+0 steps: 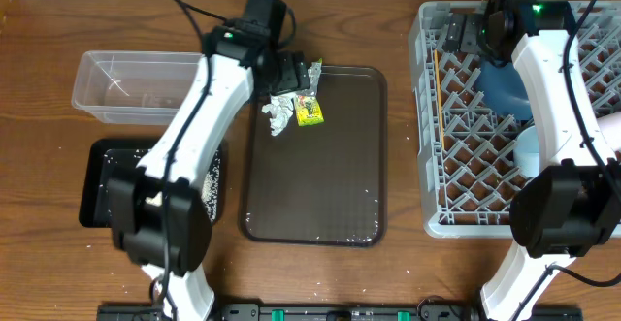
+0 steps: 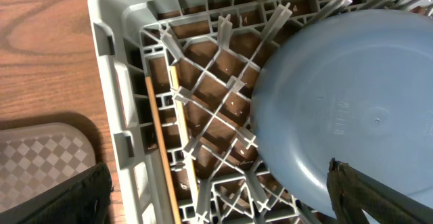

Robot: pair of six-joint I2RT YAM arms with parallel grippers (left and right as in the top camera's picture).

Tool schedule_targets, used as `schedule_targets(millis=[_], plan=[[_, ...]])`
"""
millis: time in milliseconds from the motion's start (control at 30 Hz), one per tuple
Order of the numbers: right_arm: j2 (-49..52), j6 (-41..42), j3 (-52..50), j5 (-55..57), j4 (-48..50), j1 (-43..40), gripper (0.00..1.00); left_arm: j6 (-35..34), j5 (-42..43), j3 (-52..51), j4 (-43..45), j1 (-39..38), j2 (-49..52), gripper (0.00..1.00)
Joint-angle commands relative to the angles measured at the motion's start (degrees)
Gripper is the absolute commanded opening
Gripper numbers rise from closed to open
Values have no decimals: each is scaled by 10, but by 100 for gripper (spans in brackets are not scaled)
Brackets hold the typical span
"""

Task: Sort waste into correct bins and load items into the dishwasher rack
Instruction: 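Move the left gripper over the dark tray and grasp the white tissue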

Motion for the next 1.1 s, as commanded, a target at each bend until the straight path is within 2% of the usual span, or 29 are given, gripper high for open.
schedule_targets(millis=[0,233,500,600,733,833,1067], plan=[[-3,6,0,6,-1,3,99,-17,-1,9,6,-2,30,90],[-3,6,0,6,-1,3,99,-64,-22,9,13,-2,72,87],[-3,6,0,6,-1,3,99,-64,-48,9,31,-2,90,86],[-3,6,0,6,-1,3,99,-64,-48,8,30,-2,98,75],[-3,6,0,6,-1,3,99,-64,-48,-4,33,-2,99,71],[-3,6,0,6,-1,3,99,-64,-48,-6,33,-2,99,58],[-3,6,0,6,-1,3,99,-64,-48,-6,34,-2,99,36]])
